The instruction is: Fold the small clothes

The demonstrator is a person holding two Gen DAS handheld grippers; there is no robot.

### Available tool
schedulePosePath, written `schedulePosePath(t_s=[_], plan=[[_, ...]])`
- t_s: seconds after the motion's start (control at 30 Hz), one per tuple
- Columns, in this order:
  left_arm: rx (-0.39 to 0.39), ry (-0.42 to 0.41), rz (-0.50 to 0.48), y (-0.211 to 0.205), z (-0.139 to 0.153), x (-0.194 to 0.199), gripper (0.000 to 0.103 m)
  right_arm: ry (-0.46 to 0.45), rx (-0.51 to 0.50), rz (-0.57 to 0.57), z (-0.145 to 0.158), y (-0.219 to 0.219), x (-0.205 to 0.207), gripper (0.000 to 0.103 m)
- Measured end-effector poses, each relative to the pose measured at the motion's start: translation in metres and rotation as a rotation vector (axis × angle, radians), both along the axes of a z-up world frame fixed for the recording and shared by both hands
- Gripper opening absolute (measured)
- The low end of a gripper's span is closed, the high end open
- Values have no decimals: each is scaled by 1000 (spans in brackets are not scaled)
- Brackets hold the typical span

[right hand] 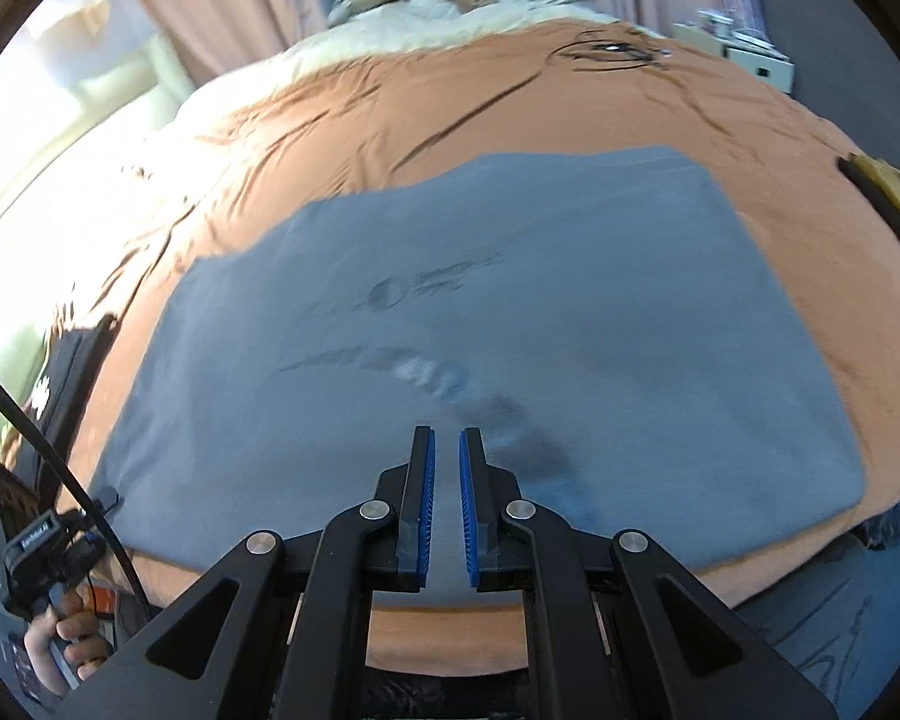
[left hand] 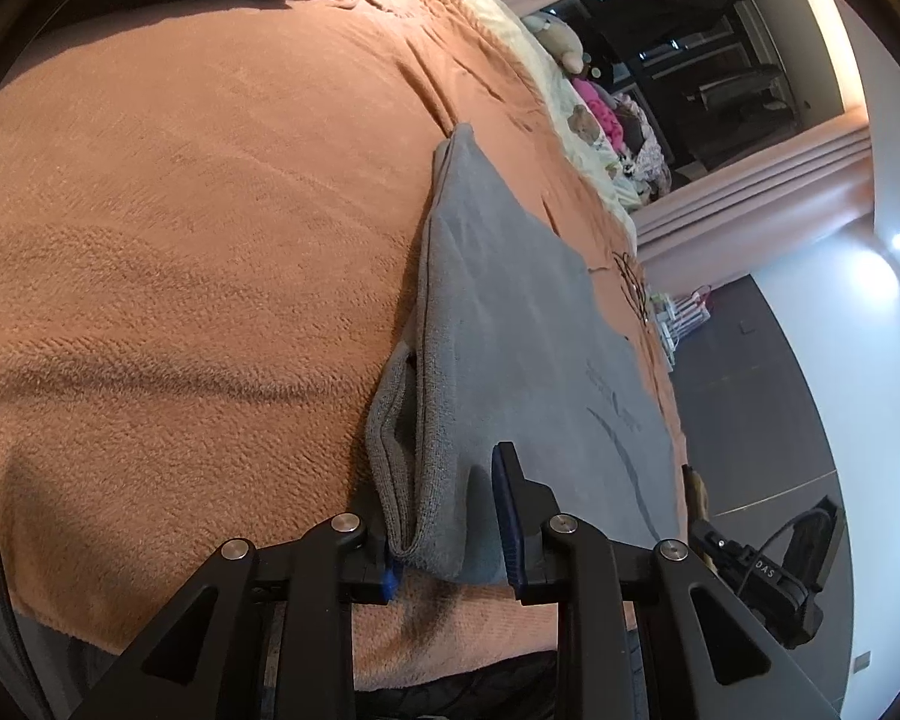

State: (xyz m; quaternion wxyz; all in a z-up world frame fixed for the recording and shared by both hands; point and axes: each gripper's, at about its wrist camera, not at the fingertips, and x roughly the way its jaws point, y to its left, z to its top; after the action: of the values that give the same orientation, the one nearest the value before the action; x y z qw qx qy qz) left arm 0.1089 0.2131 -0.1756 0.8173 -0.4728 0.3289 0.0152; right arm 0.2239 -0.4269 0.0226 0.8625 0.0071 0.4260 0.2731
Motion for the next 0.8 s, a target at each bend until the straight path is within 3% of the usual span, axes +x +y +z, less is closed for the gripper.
schedulePosePath(t_s=[0.17,0.33,0.47,0.8], plan=[[-11,-14,5,-1,-2,0,26,16,-39,58,-8,36,5,5],[-14,-18,-15,0,-3,1,26,50,-107,130,-30,44,5,5],[-38,-27,-33,2,0,1,9,47,-162,167,-41,52,2,5],[-53,-134,-97,-5,58,18,6,82,-133,188,-45,39,-4,5]])
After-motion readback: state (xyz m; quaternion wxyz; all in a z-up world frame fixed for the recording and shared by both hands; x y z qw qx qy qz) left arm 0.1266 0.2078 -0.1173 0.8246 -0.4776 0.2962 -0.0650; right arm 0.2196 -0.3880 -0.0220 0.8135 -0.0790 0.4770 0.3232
